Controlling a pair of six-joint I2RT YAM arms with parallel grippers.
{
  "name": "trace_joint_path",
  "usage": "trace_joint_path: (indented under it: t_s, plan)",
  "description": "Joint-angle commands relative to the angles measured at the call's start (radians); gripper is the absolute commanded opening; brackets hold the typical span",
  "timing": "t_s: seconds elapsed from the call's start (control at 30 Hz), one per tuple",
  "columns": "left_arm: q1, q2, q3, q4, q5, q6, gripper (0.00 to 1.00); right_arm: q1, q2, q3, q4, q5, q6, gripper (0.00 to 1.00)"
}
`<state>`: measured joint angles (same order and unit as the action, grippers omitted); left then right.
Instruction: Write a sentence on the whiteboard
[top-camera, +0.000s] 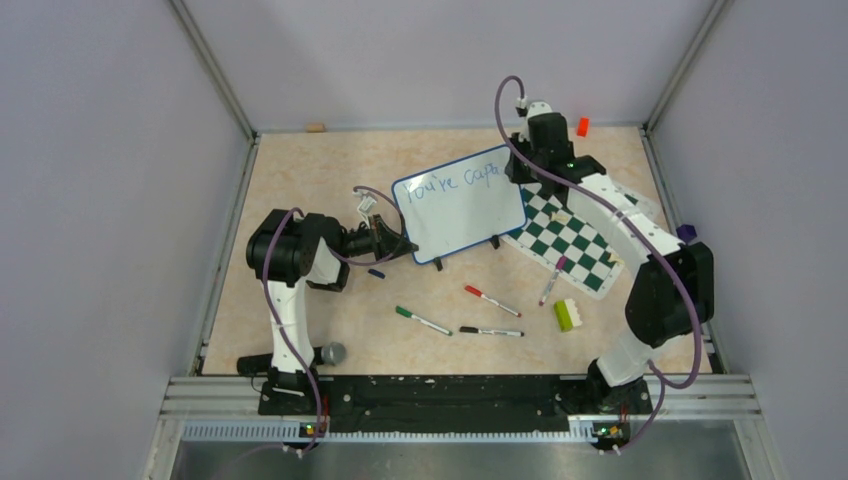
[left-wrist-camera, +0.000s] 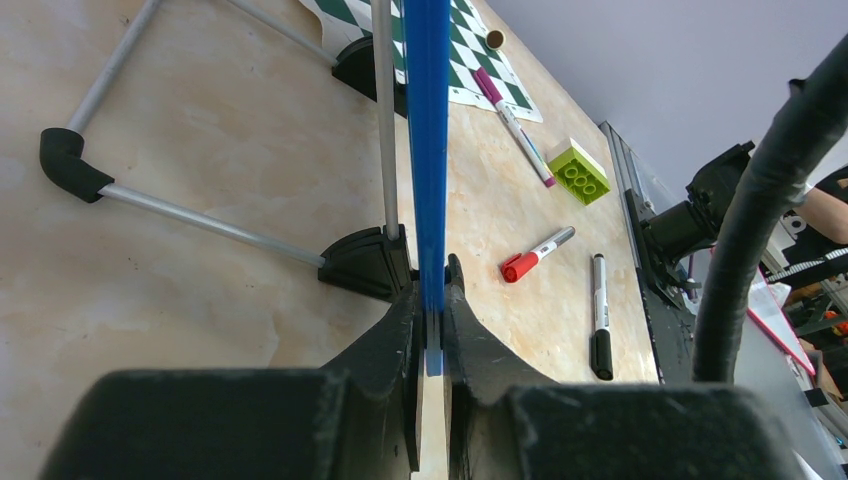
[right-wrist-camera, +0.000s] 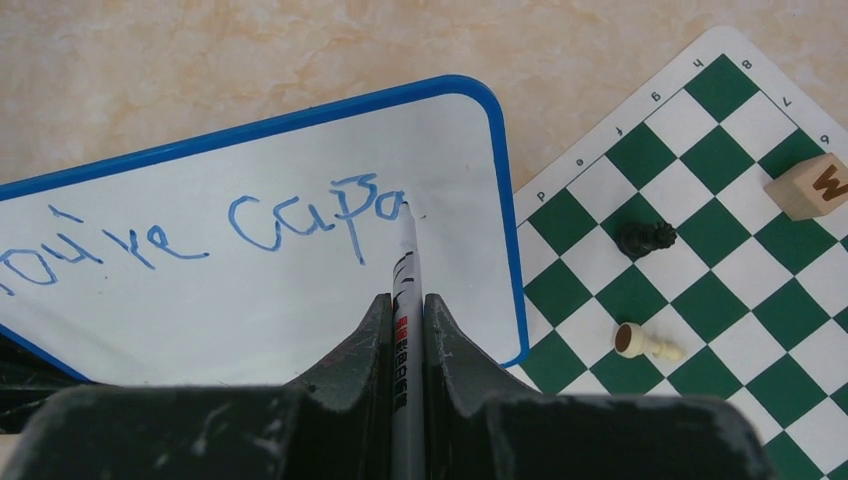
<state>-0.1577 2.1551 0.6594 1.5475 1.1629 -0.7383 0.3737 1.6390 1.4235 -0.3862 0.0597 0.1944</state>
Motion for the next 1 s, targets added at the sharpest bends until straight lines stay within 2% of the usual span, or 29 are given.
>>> trace_joint_path:
  t_s: [0.0, 0.5, 0.97]
  plan:
    - [0.001, -0.03, -0.012, 0.072, 0.046, 0.016, 0.05, -0.018, 0.01, 0.071, 0.052, 0.021, 0.007, 0.0]
    - [0.001, -0.031, -0.011, 0.072, 0.045, 0.015, 0.05, -0.025, 0.074, 0.109, 0.068, 0.013, 0.012, 0.0]
    - [0.002, -0.029, -0.009, 0.072, 0.046, 0.015, 0.05, -0.024, 0.026, -0.008, 0.035, -0.026, 0.01, 0.0]
